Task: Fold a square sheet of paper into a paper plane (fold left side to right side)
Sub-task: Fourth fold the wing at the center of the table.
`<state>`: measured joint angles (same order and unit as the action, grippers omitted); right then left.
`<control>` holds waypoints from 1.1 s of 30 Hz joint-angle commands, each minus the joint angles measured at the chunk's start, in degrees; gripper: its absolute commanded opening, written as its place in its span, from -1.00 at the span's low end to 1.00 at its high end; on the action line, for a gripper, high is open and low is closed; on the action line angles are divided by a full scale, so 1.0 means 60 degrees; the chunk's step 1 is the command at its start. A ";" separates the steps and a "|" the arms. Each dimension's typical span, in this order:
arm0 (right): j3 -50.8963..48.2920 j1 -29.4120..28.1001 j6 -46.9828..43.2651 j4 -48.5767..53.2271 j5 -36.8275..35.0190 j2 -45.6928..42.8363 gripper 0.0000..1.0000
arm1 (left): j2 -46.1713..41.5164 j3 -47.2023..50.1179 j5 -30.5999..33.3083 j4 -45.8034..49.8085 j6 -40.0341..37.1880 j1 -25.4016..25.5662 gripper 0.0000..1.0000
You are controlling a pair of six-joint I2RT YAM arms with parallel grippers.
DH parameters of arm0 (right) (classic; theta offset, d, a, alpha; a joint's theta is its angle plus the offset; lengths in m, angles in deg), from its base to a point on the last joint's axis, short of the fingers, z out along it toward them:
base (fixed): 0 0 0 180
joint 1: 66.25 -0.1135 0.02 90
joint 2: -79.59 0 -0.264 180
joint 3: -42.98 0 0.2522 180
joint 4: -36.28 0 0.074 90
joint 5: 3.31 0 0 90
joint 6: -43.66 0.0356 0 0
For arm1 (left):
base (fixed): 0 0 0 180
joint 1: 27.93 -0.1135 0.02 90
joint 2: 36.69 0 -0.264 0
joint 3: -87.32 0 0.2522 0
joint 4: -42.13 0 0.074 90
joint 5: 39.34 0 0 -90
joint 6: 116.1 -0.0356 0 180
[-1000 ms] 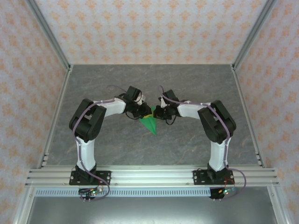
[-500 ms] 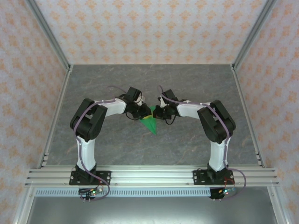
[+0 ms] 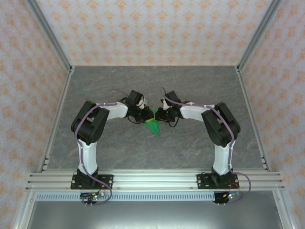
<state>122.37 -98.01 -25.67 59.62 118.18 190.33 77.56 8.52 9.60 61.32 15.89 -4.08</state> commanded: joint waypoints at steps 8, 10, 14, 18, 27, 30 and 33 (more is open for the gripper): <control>-0.0825 -0.0081 -0.0247 0.0908 0.0333 -0.2482 -0.37 | 0.0265 0.0445 0.0771 0.0763 0.0017 0.0016 -0.66; -0.1168 -0.0171 -0.0104 0.0712 0.1083 -0.2710 -0.39 | 0.0249 0.0446 0.0785 0.0778 0.0004 0.0015 -0.66; -0.1798 -0.0428 0.0727 -0.0220 0.2437 -0.2694 -0.49 | 0.0234 0.0453 0.0811 0.0779 0.0002 0.0012 -0.66; -0.2017 -0.0607 0.1394 -0.0954 0.2824 -0.2297 -0.52 | 0.0211 0.0465 0.0836 0.0780 -0.0012 0.0021 -0.66; -0.1523 -0.0608 0.1287 -0.0674 0.2754 -0.1293 -0.52 | 0.0191 0.0456 0.0852 0.0860 -0.0042 0.0023 -0.66; -0.1462 -0.0616 0.1179 -0.0440 0.2600 -0.1172 -0.52 | 0.0176 0.0478 0.0852 0.0850 -0.0042 0.0022 -0.66; -0.1518 -0.0625 0.1084 -0.0250 0.2518 -0.1105 -0.52 | 0.0176 0.0468 0.0855 0.0840 -0.0049 0.0012 -0.66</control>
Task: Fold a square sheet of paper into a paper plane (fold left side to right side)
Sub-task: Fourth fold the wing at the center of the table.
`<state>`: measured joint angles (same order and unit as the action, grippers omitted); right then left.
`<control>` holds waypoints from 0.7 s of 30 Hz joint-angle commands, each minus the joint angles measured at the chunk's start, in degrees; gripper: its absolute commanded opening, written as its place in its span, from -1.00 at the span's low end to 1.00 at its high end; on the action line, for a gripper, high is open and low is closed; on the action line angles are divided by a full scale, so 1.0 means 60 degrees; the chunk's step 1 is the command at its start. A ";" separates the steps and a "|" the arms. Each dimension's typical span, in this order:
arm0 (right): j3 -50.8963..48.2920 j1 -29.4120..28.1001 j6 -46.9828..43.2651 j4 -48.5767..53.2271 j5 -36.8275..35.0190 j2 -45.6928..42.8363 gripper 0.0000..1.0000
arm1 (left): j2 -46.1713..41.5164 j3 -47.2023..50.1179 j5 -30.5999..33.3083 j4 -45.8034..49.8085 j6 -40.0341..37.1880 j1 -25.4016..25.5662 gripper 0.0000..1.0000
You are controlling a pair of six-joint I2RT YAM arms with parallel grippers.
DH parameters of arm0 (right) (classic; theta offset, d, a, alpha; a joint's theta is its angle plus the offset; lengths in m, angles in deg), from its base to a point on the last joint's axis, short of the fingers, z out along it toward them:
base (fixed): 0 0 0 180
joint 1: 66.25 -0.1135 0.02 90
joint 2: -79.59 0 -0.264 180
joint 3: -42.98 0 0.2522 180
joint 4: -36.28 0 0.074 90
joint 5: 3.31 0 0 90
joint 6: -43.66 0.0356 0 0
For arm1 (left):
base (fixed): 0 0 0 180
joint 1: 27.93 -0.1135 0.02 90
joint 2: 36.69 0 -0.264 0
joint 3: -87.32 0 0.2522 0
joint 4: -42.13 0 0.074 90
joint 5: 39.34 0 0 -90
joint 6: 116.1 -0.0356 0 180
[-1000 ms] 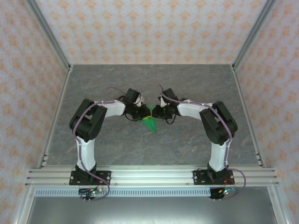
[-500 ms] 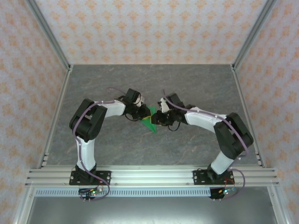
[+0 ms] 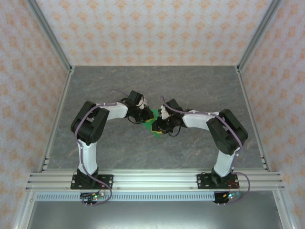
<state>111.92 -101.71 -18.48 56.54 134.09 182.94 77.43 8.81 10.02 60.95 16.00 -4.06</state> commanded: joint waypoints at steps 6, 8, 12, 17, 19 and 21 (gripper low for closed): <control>0.0135 -0.0002 -0.0267 0.0521 -0.0448 0.0221 -0.53 | 0.0212 0.0401 0.0794 0.0902 -0.0079 0.0010 -0.66; 0.0135 0.0003 -0.0291 0.0583 -0.0484 0.0211 -0.52 | 0.0220 0.0404 0.0790 0.0901 -0.0074 0.0011 -0.66; 0.0179 -0.0008 -0.0422 0.0789 -0.0576 0.0250 -0.52 | 0.0234 0.0378 0.0783 0.0915 -0.0075 0.0009 -0.66; 0.0135 -0.0018 -0.0448 0.0853 -0.0553 0.0310 -0.52 | 0.0226 0.0386 0.0797 0.0914 -0.0075 0.0018 -0.66; 0.0120 -0.0023 -0.0446 0.0858 -0.0531 0.0360 -0.52 | 0.0236 0.0391 0.0797 0.0922 -0.0075 0.0013 -0.66; 0.0120 -0.0041 -0.0464 0.0883 -0.0527 0.0384 -0.52 | 0.0245 0.0384 0.0790 0.0928 -0.0075 0.0015 -0.66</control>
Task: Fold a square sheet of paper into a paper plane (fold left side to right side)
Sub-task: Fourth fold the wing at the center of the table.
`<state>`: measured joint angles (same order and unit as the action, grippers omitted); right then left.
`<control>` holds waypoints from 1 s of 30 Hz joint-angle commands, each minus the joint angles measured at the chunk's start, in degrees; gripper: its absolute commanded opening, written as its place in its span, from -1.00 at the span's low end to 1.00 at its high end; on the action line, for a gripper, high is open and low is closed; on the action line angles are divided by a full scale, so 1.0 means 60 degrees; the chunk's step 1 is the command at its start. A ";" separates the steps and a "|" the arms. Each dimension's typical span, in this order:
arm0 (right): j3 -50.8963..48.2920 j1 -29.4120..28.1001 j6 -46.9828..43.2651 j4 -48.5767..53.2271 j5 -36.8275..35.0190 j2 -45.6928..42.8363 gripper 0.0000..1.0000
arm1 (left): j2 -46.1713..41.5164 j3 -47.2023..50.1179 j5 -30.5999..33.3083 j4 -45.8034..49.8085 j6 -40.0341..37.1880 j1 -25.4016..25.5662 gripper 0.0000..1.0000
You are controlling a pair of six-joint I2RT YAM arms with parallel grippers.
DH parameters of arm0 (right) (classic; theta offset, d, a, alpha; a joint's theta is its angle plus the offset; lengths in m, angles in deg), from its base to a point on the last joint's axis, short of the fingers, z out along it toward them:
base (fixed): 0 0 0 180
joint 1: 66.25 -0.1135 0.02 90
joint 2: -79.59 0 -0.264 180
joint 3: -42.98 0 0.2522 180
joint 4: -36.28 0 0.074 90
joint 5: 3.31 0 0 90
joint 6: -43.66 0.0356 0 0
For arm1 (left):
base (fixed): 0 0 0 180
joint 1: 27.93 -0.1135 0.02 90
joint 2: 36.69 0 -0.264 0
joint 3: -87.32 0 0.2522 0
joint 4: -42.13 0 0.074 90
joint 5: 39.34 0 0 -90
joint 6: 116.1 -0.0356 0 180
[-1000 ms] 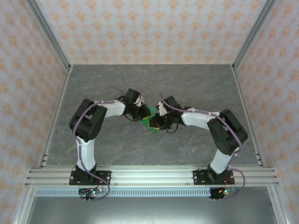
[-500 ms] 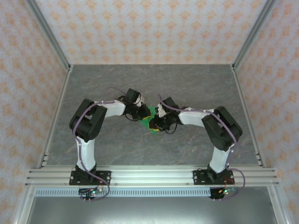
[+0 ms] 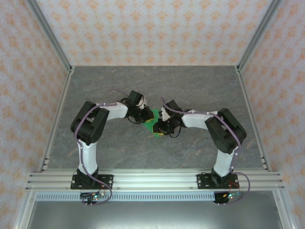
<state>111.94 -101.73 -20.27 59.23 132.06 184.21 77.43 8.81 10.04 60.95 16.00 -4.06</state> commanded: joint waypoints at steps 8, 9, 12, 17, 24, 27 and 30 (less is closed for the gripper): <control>0.0160 -0.0142 -0.0270 0.0674 -0.0347 0.0243 -0.53 | 0.0256 0.0359 0.0816 0.0948 -0.0093 0.0011 -0.66; 0.0174 -0.0149 -0.0316 0.0759 -0.0387 0.0233 -0.52 | 0.0257 0.0360 0.0808 0.0955 -0.0103 0.0016 -0.66; 0.0204 -0.0179 -0.0429 0.1000 -0.0439 0.0241 -0.53 | 0.0285 0.0359 0.0818 0.0950 -0.0116 0.0018 -0.67; 0.0133 -0.0209 -0.0604 0.1399 -0.0615 0.0244 -0.55 | 0.0302 0.0355 0.0878 0.0958 -0.0104 0.0006 -0.67; 0.0028 -0.0261 -0.0852 0.1969 -0.0770 0.0214 -0.60 | 0.0341 0.0331 0.0905 0.0999 -0.0133 0.0007 -0.67; 0.0012 -0.0310 -0.0948 0.2152 -0.0758 0.0193 -0.61 | 0.0359 0.0311 0.0911 0.1002 -0.0137 0.0018 -0.67; -0.0052 -0.0340 -0.1031 0.2325 -0.0771 0.0157 -0.61 | 0.0373 0.0302 0.0939 0.1046 -0.0159 0.0011 -0.67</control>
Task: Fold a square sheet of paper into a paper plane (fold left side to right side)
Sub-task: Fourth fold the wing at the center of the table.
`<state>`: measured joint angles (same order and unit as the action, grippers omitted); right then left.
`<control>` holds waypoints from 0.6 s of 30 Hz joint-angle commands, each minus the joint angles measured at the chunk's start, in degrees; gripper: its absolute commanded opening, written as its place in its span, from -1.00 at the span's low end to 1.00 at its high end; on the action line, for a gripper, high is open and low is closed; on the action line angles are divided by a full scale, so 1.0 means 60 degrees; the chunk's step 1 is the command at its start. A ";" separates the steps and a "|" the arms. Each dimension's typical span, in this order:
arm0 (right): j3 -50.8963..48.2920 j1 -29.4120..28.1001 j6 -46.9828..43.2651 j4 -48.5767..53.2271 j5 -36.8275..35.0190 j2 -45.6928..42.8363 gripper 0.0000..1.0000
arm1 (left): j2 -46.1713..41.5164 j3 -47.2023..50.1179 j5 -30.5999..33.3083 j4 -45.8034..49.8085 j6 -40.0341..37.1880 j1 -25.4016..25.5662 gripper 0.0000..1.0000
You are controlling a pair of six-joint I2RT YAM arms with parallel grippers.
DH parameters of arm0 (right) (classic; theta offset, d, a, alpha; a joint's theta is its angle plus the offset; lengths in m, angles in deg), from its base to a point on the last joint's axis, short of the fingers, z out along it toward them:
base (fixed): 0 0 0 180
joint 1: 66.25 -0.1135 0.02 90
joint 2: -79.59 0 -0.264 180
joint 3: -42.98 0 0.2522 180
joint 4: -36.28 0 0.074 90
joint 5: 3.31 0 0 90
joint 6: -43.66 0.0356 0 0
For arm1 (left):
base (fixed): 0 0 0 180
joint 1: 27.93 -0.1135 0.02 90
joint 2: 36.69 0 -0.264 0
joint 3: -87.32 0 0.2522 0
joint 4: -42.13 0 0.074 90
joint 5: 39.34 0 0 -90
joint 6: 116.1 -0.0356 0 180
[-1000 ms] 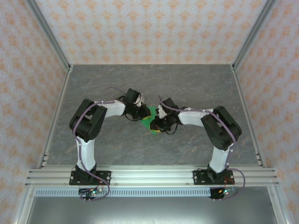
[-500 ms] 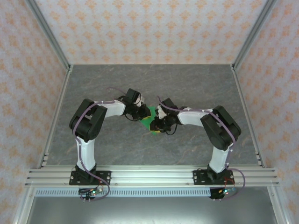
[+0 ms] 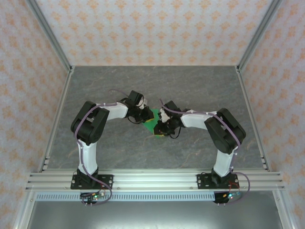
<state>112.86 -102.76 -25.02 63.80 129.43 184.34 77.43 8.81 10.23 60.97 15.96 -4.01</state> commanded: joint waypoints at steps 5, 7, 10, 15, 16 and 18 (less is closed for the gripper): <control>-0.0285 -0.0170 -0.0396 0.1834 -0.0366 -0.0036 -0.62 | 0.0417 0.0259 0.0929 0.1074 -0.0177 0.0004 -0.67; -0.0340 -0.0184 -0.0431 0.1911 -0.0336 -0.0095 -0.61 | 0.0432 0.0246 0.0926 0.1087 -0.0177 0.0010 -0.67; -0.0459 -0.0184 -0.0465 0.1961 -0.0283 -0.0184 -0.62 | 0.0458 0.0216 0.0937 0.1115 -0.0185 -0.0002 -0.68; -0.0635 -0.0184 -0.0517 0.2071 -0.0238 -0.0366 -0.62 | 0.0454 0.0147 0.0939 0.1187 -0.0214 0.0008 -0.68; -0.0643 -0.0185 -0.0549 0.2119 -0.0226 -0.0391 -0.62 | 0.0460 0.0135 0.0950 0.1204 -0.0228 0.0001 -0.68; -0.0652 -0.0184 -0.0636 0.2263 -0.0253 -0.0415 -0.63 | 0.0463 0.0122 0.0951 0.1244 -0.0247 0.0001 -0.68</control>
<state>111.35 -102.89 -27.31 67.43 129.04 182.46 77.43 8.66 10.48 61.41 15.83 -4.01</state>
